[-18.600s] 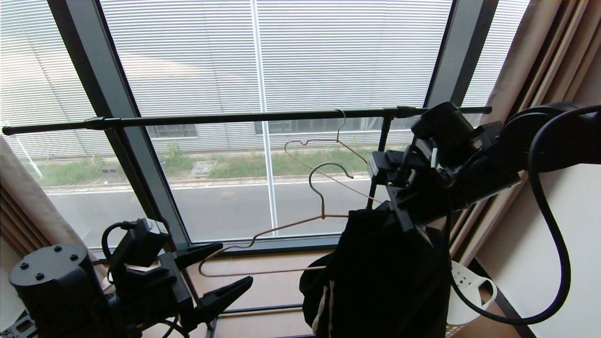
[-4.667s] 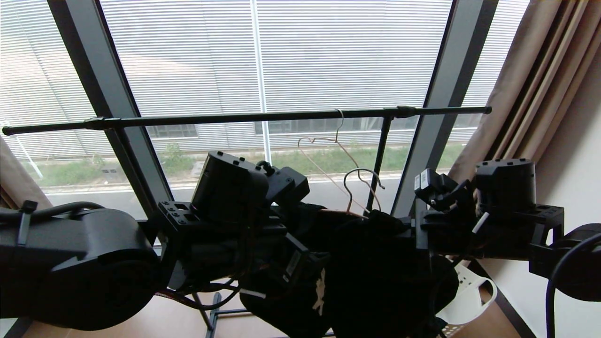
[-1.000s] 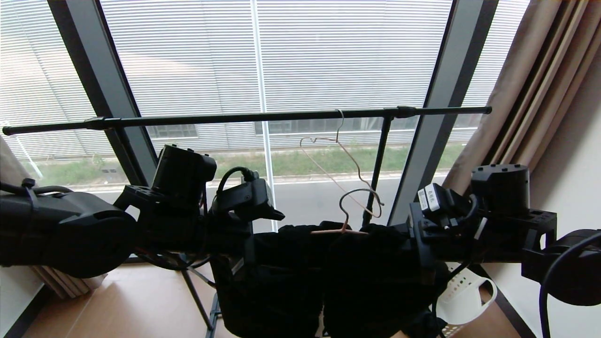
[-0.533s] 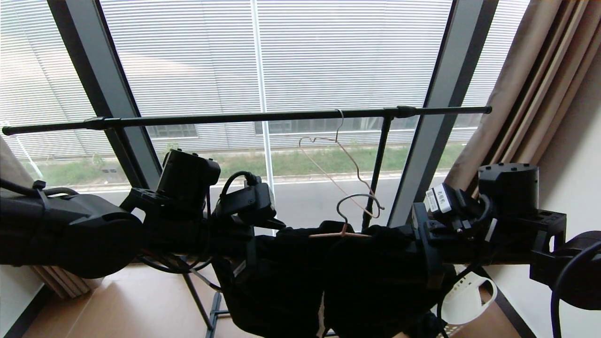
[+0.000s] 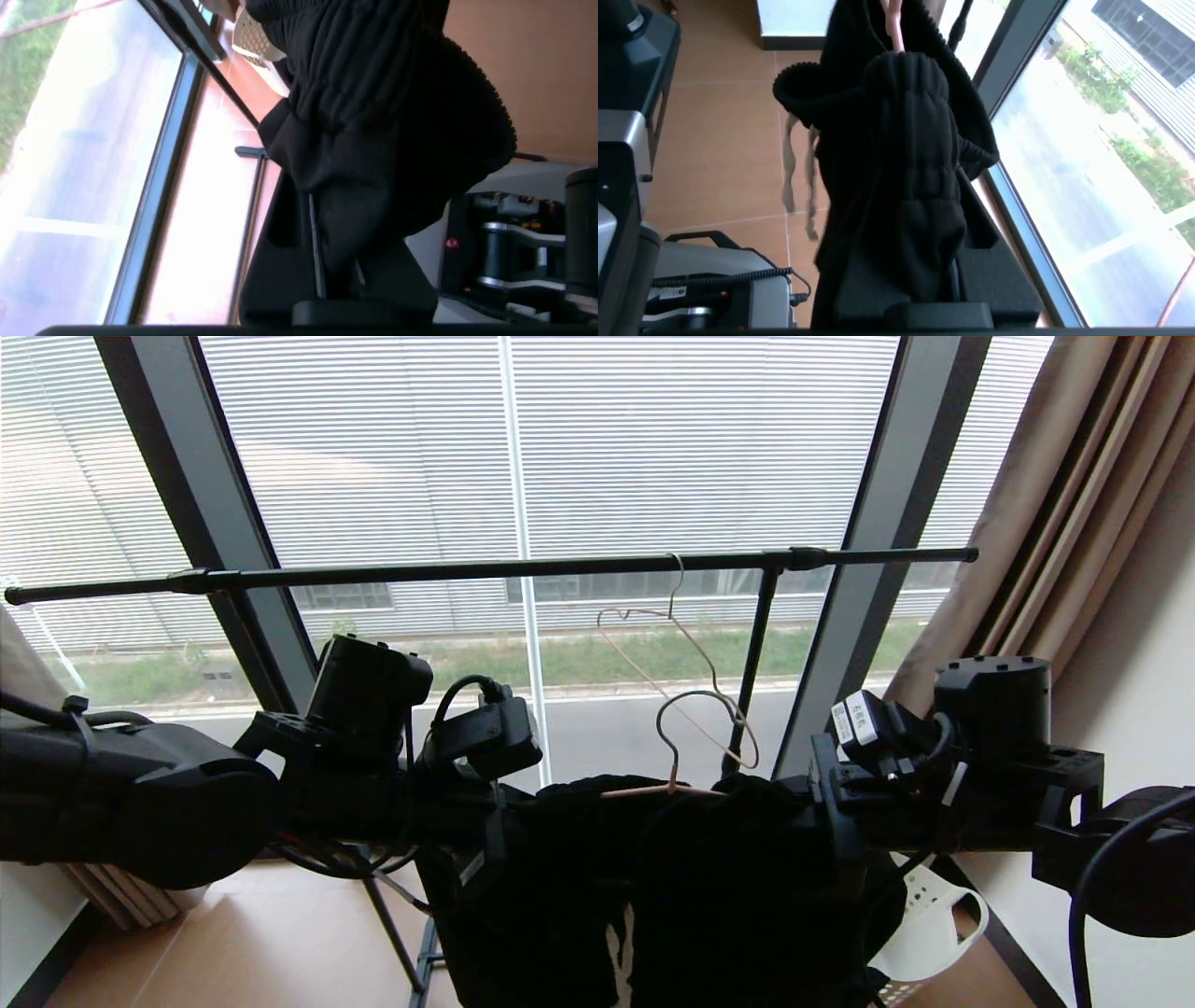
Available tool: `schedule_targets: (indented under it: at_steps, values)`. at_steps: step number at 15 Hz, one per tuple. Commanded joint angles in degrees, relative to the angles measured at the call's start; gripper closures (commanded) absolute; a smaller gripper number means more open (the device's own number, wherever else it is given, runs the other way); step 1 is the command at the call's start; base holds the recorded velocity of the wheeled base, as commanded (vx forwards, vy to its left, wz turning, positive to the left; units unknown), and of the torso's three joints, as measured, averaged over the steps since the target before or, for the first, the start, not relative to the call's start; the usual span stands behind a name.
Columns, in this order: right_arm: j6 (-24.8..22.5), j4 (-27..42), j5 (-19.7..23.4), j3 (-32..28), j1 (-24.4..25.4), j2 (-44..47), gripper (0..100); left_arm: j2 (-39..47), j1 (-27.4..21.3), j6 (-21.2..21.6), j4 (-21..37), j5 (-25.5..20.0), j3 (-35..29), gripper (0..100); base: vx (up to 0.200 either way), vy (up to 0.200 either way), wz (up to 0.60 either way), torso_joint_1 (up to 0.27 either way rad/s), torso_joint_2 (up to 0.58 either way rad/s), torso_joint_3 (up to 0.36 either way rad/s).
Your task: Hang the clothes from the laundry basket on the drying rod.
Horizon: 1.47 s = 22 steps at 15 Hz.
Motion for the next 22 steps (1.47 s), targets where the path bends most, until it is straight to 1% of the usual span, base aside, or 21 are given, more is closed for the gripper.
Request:
schedule_targets:
  at_steps: [1,6,7,9,11,13,14,16,19,21,22]
  values:
    - [0.02,0.10,-0.24,-0.23,-0.22,0.61,100,-0.06,0.59,-0.61,-0.17,-0.05,-0.08,100,0.000,0.000,0.00,0.000,0.00,0.000]
    - [-0.42,0.01,-0.68,-0.14,-1.89,0.78,100,-1.38,2.70,-1.32,-0.61,-0.49,0.45,100,0.000,0.000,0.00,0.000,0.00,0.000]
    - [-0.33,0.01,-0.33,-0.32,-2.24,0.69,0,-1.99,2.96,-1.84,-0.61,-0.49,0.71,100,0.000,0.000,0.00,0.000,0.00,0.000]
    - [0.37,0.19,-0.24,-0.49,-2.59,0.43,0,-2.61,3.31,-2.11,-0.70,-0.49,1.41,100,0.000,0.000,0.00,0.000,0.00,0.000]
    - [0.11,0.10,-0.33,-0.23,-2.77,0.25,0,-3.22,3.84,-2.46,-0.70,-0.58,1.50,100,0.000,0.000,0.00,0.000,0.00,0.000]
    - [-0.68,0.10,-0.24,-0.05,-3.47,0.25,0,-3.92,4.10,-2.90,-0.70,-0.58,1.94,100,0.000,0.000,0.00,0.000,0.00,0.000]
    - [-1.92,0.10,0.20,0.21,-4.53,-0.01,0,-4.54,4.98,-2.99,-1.23,-0.67,3.00,100,0.000,0.000,0.00,0.000,0.00,0.000]
    - [-2.00,0.10,1.08,0.21,-5.41,-0.54,0,-5.07,6.21,-3.16,-3.95,-0.67,5.11,100,0.000,0.000,0.00,0.000,0.00,0.000]
    - [-2.44,0.10,2.22,0.21,-6.64,-0.71,0,-6.65,7.18,-6.15,-6.50,-0.67,7.39,100,0.000,0.000,0.00,0.000,0.00,0.000]
    - [-2.44,0.01,3.10,0.12,-7.78,-1.24,0,-8.23,8.41,-7.91,-9.49,-0.84,9.94,100,0.000,0.000,0.00,0.000,0.00,0.000]
    - [-2.44,0.01,3.10,-0.05,-8.22,-1.33,0,-8.85,9.29,-8.44,-10.81,-2.08,11.17,100,0.000,0.000,0.00,0.000,0.00,0.000]
